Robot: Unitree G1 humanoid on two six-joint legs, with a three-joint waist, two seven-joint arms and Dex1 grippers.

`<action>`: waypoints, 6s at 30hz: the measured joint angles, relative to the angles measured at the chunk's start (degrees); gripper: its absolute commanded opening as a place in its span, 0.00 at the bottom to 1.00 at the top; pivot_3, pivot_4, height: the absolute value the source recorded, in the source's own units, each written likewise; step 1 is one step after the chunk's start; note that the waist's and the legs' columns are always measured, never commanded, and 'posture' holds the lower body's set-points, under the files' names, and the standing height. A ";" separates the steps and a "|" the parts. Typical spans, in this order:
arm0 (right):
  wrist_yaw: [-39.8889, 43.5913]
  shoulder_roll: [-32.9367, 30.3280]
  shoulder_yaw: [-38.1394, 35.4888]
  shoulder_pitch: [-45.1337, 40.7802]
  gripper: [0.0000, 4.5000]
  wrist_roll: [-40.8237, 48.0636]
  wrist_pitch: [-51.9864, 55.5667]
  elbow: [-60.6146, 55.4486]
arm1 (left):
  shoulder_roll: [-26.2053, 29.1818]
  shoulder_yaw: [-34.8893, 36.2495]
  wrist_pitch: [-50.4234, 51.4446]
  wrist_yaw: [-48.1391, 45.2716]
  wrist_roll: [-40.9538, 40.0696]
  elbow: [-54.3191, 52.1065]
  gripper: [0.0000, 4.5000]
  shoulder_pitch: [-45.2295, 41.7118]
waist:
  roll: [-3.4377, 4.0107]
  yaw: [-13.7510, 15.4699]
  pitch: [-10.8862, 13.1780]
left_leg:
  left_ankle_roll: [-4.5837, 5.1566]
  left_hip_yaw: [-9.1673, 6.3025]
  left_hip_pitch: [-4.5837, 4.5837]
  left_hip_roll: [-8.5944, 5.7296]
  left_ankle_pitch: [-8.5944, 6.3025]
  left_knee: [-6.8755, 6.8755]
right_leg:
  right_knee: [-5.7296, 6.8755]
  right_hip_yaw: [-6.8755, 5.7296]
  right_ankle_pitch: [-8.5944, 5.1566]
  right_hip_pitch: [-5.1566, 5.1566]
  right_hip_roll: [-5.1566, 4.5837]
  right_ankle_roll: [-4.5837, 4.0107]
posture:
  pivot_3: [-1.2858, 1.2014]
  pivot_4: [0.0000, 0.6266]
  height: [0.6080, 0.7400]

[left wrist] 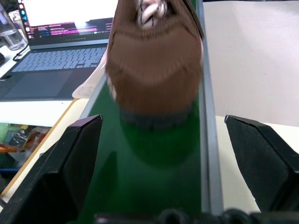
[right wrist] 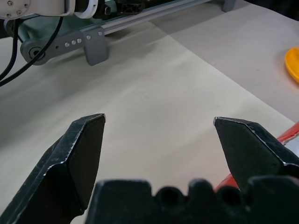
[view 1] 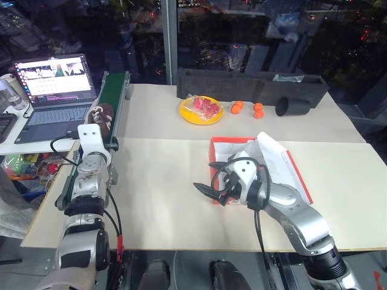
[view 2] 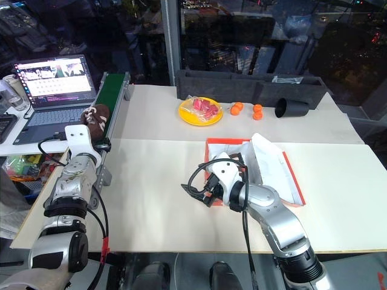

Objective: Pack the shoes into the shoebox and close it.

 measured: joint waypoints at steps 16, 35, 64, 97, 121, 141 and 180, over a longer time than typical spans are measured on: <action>-0.53 0.67 -1.63 -0.15 1.00 -0.01 1.05 0.00 | -1.60 3.15 -0.95 0.68 -2.98 0.40 0.58 -0.86 | -0.01 0.25 -0.01 | -0.05 -0.01 0.12 0.00 0.04 0.04 | 0.06 -0.02 0.01 0.13 0.00 0.00 | 0.52 0.24 0.80; -45.36 30.00 -41.90 -23.58 1.00 47.30 28.67 16.02 | -16.65 -13.26 15.75 -26.79 -22.78 -36.14 0.58 9.05 | -0.01 -1.54 -0.05 | -0.05 -0.07 0.04 0.02 0.05 0.02 | 0.07 -0.02 0.02 0.09 -0.01 -0.03 | 0.52 0.24 0.80; -58.58 25.71 -32.77 -18.33 1.00 62.01 23.34 18.44 | -17.53 -14.21 20.21 -27.69 -21.68 -38.98 0.58 9.91 | 0.00 -1.86 -0.05 | -0.04 -0.10 0.03 0.03 0.05 0.02 | -0.02 -0.02 0.01 0.12 0.01 -0.01 | 0.52 0.24 0.80; -58.53 23.70 -29.21 -18.43 0.09 60.86 18.40 21.69 | -17.02 -15.42 19.59 -28.08 -20.49 -39.79 0.58 9.81 | 0.15 -1.78 0.02 | -0.03 -0.11 -0.03 0.04 0.05 0.02 | -0.05 0.00 0.01 0.07 0.04 -0.01 | 0.52 0.24 0.80; -45.94 -5.38 -23.22 -27.75 0.08 50.23 36.41 24.22 | -14.54 -20.53 15.03 -31.74 -13.75 -39.20 0.99 10.94 | 0.29 -1.66 0.09 | 0.10 0.05 -0.08 0.08 -0.03 -0.04 | -0.05 0.24 -0.03 -0.09 0.11 -0.07 | 0.52 0.24 0.80; -33.28 -7.93 -16.09 -29.37 0.08 37.40 52.33 27.04 | -7.22 -23.78 5.32 -40.16 -7.10 -35.95 0.99 14.09 | 0.30 -1.26 0.09 | 0.17 0.09 -0.15 0.00 -0.07 -0.03 | -0.12 0.21 -0.06 -0.10 0.00 -0.02 | 0.52 0.24 0.80; -26.14 4.53 -24.74 -30.80 0.78 13.66 47.11 28.61 | -10.23 -25.58 1.96 -44.38 -5.05 -33.18 1.00 12.89 | 0.25 -1.38 -0.30 | 0.28 0.03 -0.04 -0.01 -0.02 -0.05 | -0.02 0.30 -0.13 -0.10 0.09 -0.03 | 0.52 0.24 0.80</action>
